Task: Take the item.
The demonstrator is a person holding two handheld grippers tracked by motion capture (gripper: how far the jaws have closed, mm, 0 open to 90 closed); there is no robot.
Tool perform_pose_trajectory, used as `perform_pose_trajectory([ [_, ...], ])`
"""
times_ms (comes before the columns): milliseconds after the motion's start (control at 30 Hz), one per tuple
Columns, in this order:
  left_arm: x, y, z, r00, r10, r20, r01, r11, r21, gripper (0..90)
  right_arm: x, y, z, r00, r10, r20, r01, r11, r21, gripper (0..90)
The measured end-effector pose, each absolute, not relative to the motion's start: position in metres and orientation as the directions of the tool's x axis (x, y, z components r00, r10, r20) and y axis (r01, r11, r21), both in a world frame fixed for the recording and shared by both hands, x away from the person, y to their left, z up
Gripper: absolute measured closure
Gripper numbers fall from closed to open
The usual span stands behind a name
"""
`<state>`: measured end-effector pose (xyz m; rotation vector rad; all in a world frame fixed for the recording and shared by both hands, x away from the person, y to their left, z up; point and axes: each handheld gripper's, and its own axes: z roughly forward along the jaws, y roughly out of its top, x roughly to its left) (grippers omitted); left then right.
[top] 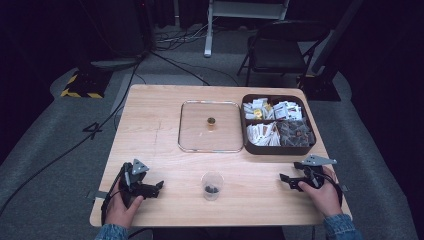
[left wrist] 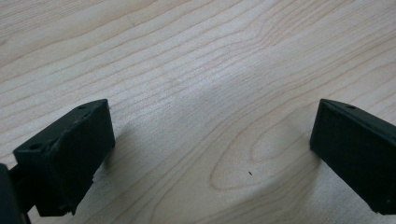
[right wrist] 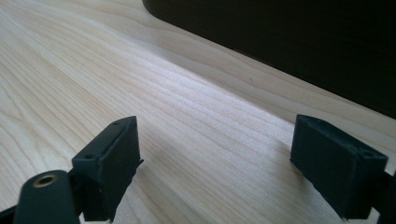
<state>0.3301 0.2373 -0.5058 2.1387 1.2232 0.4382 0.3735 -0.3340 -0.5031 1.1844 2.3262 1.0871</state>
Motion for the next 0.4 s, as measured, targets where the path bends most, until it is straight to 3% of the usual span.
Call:
perform_pose_trajectory([
  [100,0.3301,0.2373,-0.5059,0.514,0.857,-0.021,0.647,-0.372,0.665,0.1,0.3722,-0.3289,-0.5040,-0.623,0.782,-0.008,0.529,0.429,0.733,13.1],
  [400,0.3300,0.2373,-0.5059,0.514,0.858,-0.021,0.648,-0.372,0.665,0.1,0.3726,-0.3267,-0.5044,-0.621,0.784,-0.008,0.533,0.429,0.729,11.0],
])
